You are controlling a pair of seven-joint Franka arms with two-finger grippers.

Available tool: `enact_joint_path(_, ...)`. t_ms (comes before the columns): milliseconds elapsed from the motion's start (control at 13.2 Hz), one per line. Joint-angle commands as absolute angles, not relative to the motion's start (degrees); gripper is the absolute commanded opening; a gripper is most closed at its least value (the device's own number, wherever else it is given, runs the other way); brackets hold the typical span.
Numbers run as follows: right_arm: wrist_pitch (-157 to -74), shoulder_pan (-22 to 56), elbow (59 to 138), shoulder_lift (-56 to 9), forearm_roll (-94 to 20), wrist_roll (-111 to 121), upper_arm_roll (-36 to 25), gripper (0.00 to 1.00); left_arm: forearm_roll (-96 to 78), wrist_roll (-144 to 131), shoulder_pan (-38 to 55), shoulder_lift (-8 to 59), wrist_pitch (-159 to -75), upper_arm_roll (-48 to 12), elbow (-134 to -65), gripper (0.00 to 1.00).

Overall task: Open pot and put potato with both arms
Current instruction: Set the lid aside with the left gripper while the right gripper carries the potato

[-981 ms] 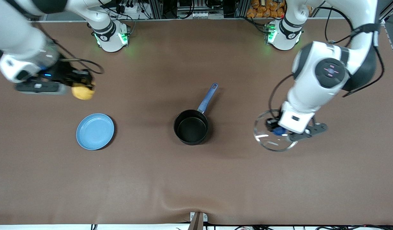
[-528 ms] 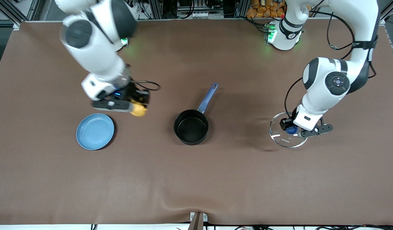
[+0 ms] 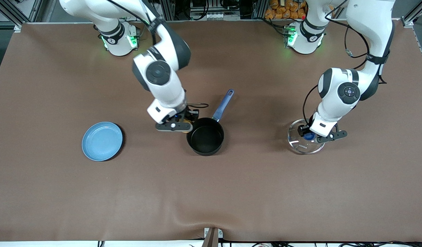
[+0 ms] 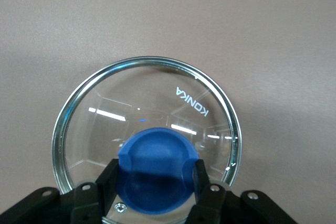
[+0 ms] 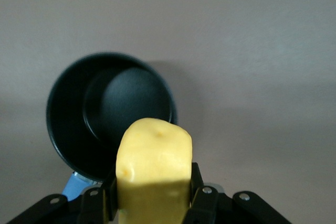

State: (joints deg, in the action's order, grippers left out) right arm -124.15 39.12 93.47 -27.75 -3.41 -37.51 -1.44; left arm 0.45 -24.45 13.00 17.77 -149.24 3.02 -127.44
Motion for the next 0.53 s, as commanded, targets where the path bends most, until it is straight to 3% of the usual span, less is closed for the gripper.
enact_joint_path(0,-124.01,42.53,86.86,-34.52,-3.34,-42.60,-2.20,0.00,-0.26,-23.03,12.04,19.41,-152.83,2.29,-127.97,0.02)
enact_joint_path(75,-124.01,42.54,85.10,-36.19,-3.17,-43.50,-2.20,0.00,-0.26,-23.03,12.04,19.95,-153.02,2.29,-127.97,0.17)
enact_joint_path(226,-124.97,42.63,83.50,-37.87,-2.90,-43.51,-2.28,0.00,-0.26,-23.03,11.61,20.39,-153.02,2.29,-127.71,0.79)
enact_joint_path(302,-126.98,42.71,83.50,-38.40,-2.90,-43.42,-2.29,0.00,-0.26,-23.11,11.43,20.30,-153.02,2.29,-127.53,1.00)
enact_joint_path(453,-130.15,43.76,83.50,-40.33,-2.90,-43.50,-2.37,0.00,-0.35,-23.20,11.34,19.08,-152.84,2.37,-127.09,1.00)
